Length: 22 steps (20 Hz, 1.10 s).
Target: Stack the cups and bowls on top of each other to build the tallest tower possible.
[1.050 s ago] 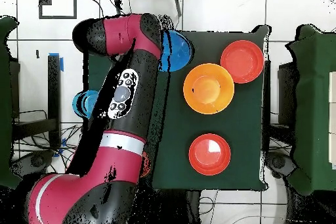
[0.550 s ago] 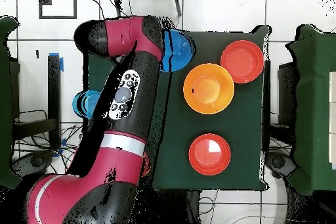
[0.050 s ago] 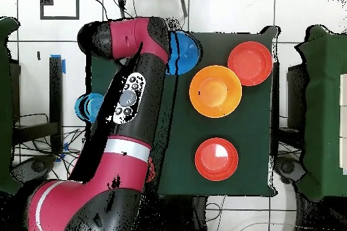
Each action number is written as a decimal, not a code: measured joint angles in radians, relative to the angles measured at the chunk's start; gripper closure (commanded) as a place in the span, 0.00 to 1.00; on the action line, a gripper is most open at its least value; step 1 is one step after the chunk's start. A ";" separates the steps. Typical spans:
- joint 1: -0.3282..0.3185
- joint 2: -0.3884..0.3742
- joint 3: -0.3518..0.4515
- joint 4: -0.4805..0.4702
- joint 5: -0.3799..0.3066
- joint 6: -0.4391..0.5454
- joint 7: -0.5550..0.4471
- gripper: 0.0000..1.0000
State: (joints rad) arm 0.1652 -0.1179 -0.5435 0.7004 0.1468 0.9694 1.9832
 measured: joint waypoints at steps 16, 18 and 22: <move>-0.002 -0.005 0.009 -0.002 0.007 0.000 0.000 1.00; -0.002 -0.006 0.009 -0.002 0.010 0.000 0.000 1.00; -0.002 -0.011 0.009 -0.007 0.011 0.011 0.000 1.00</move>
State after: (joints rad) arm 0.1636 -0.1290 -0.5344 0.6939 0.1575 0.9808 1.9832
